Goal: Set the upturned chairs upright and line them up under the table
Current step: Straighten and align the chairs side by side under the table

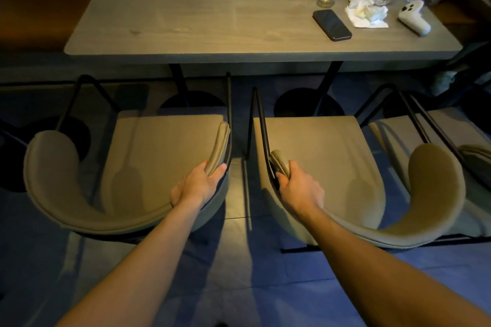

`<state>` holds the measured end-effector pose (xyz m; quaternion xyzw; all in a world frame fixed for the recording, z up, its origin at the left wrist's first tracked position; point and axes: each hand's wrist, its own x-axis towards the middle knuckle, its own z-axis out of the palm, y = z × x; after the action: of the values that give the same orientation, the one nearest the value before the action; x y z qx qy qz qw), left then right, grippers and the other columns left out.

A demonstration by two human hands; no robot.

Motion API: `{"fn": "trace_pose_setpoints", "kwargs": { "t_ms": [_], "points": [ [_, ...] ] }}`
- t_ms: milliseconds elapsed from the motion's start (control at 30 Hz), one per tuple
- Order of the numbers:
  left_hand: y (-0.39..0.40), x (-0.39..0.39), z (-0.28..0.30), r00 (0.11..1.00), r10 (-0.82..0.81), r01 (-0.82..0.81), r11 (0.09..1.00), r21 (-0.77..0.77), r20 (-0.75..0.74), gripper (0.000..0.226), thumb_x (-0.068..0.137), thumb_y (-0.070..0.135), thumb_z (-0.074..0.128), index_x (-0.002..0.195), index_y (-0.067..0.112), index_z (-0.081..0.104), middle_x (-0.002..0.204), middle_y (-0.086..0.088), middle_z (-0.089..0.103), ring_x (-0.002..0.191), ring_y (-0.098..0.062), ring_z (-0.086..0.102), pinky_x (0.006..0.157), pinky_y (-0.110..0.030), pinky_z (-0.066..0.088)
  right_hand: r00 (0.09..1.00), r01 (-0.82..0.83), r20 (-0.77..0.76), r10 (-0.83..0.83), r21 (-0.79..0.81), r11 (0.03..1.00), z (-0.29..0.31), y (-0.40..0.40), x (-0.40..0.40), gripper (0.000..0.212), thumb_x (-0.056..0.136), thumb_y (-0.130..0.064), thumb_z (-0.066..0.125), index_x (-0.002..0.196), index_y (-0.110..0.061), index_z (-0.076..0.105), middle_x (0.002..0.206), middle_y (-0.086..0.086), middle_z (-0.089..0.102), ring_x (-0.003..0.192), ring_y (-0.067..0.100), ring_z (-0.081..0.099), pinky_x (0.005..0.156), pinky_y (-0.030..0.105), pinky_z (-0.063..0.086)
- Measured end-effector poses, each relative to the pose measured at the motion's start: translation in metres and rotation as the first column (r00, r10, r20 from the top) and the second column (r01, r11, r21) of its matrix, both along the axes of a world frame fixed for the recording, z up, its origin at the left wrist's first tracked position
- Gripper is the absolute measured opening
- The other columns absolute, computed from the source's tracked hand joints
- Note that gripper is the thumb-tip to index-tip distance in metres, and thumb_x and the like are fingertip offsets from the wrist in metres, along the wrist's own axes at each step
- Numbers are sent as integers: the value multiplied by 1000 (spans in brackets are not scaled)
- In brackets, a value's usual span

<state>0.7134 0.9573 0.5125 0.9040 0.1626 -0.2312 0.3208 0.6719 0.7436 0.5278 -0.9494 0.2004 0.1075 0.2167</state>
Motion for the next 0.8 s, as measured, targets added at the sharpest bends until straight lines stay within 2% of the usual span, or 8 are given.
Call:
{"fn": "trace_pose_setpoints", "kwargs": {
  "t_ms": [167,300,400,467,600,700,800],
  "points": [
    [3,1,-6,999,-43,43,998,38,15,57,83,78,33,126,47,53,118,9,64,110,-26,57,83,-36,32,999,-16,39,15,19,1000,-1,17,32,25,99,-45,42,104,-22,50,88,0,63,75,19,62,74,39,56],
    [10,8,-15,999,-43,42,997,-65,-25,60,77,76,40,130,50,49,123,12,62,114,-24,57,95,-41,40,998,-45,43,44,33,998,-3,38,42,27,98,-46,41,104,-21,51,92,2,64,79,23,63,76,41,56],
    [12,10,-18,998,-44,36,988,-151,-52,71,77,69,49,143,52,31,137,11,55,126,-25,50,105,-46,36,996,-80,40,79,39,996,-7,49,36,28,97,-48,40,103,-23,50,97,4,66,82,25,66,77,45,56],
    [13,10,-18,997,-46,34,984,-174,-62,72,77,66,50,144,54,25,141,11,52,129,-25,48,107,-47,35,996,-84,45,82,25,996,-5,49,37,28,97,-48,39,104,-23,50,97,4,66,82,26,65,77,45,56],
    [12,8,-21,998,-49,44,993,-112,-35,66,82,66,47,144,54,27,137,10,54,126,-28,49,105,-44,36,997,-66,48,66,9,998,0,44,51,29,99,-45,40,108,-20,50,98,6,67,83,25,65,78,43,56],
    [11,9,-24,999,-41,38,993,-115,-29,72,76,74,45,143,55,27,139,8,53,127,-29,48,105,-48,35,998,-51,40,51,-6,999,0,50,59,29,99,-43,41,110,-18,50,102,8,68,87,28,65,79,42,55],
    [11,9,-21,998,-63,61,997,-49,-31,73,80,76,42,147,52,24,143,8,50,131,-29,45,103,-47,31,999,-48,25,49,-24,999,-1,59,69,31,99,-43,42,112,-16,51,109,11,67,96,33,64,78,37,48]
  ]
}}
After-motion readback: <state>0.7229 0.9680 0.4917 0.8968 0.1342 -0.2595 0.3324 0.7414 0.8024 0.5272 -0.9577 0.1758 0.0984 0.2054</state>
